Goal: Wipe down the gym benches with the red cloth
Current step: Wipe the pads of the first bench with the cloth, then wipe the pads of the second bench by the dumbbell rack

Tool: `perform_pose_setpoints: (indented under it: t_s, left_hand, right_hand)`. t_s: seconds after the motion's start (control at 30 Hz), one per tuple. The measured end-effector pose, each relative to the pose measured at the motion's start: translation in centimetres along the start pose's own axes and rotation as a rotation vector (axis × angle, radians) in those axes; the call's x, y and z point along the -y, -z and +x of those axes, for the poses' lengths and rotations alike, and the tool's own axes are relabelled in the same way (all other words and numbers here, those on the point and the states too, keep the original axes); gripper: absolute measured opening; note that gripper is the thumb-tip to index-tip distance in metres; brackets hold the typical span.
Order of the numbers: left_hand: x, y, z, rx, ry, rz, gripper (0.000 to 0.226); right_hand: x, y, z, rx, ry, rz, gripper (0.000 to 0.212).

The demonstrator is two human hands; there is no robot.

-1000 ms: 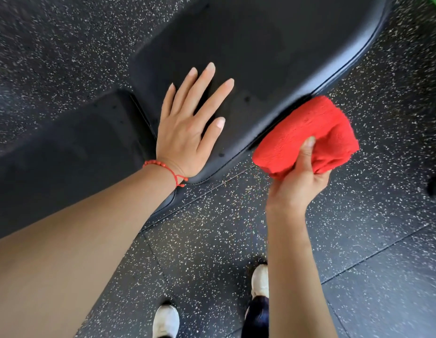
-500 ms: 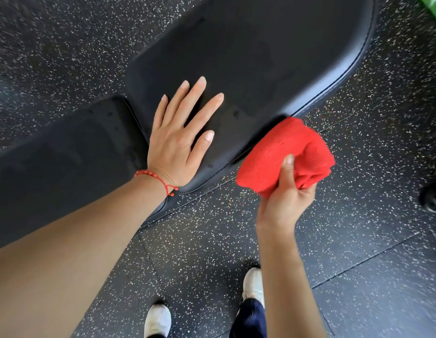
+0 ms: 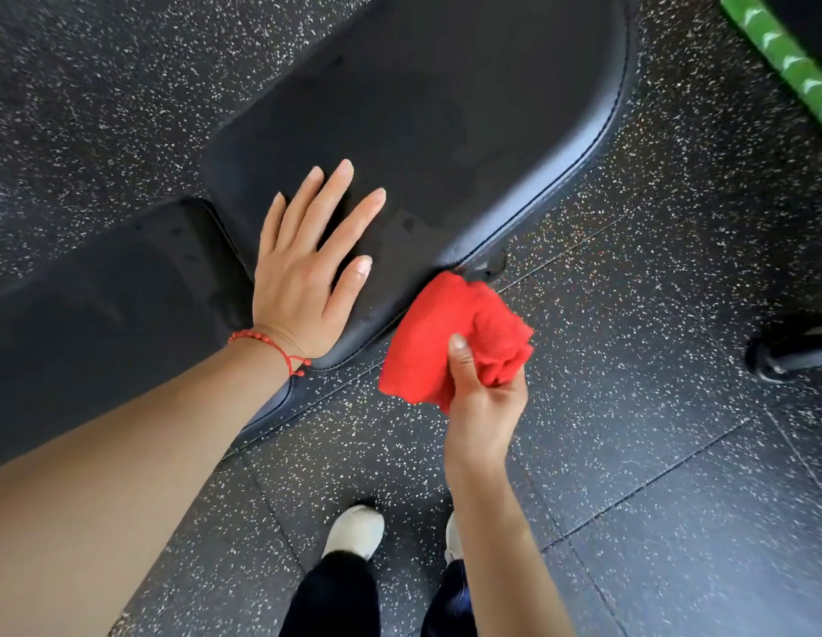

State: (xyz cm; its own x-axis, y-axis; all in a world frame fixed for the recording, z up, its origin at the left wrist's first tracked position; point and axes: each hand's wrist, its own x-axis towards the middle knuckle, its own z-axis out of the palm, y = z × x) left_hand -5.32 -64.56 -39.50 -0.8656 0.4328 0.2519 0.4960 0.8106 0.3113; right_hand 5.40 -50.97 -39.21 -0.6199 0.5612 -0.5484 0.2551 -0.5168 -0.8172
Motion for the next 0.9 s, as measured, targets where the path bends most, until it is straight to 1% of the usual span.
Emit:
perform_pose_setpoints:
  t_s: [0.1,0.2,0.33,0.43,0.53,0.63,0.73,0.9]
  left_hand:
    - [0.0,0.1,-0.1,0.011,-0.003,-0.008,0.047]
    - [-0.1,0.4,-0.1,0.046,-0.008,-0.011,0.047]
    - [-0.8,1.0,-0.2,0.123,0.005,0.017,0.05]
    - [-2.1,1.6,-0.2,0.145,0.077,0.02,0.051]
    - [-4.3,2.3,-1.0,0.136,0.115,-0.087,0.053]
    - [-7.3,2.7,-2.7,0.184,0.024,-0.156,0.052]
    - [-10.1,3.1,-4.3,0.288,-0.096,-0.165,0.05]
    - [-15.2,3.8,-6.4,0.442,-0.23,-0.144,0.05]
  right_hand:
    - [-0.7,0.4,-1.6,-0.053,-0.053,0.048,0.026]
    - [0.2,0.5,-2.8,-0.079,-0.031,0.119,0.029]
    - [0.5,1.8,-4.7,-0.133,0.022,0.01,0.029]
    - [0.5,3.5,-6.1,-0.231,0.023,-0.021,0.03]
    - [0.7,5.3,-7.3,-0.363,0.018,-0.015,0.025]
    - [1.6,7.0,-8.7,-0.483,-0.01,0.037,0.023]
    - [2.8,9.3,-10.4,-0.558,-0.033,0.013,0.029]
    - [5.3,13.8,-13.0,-0.705,-0.036,-0.05,0.018]
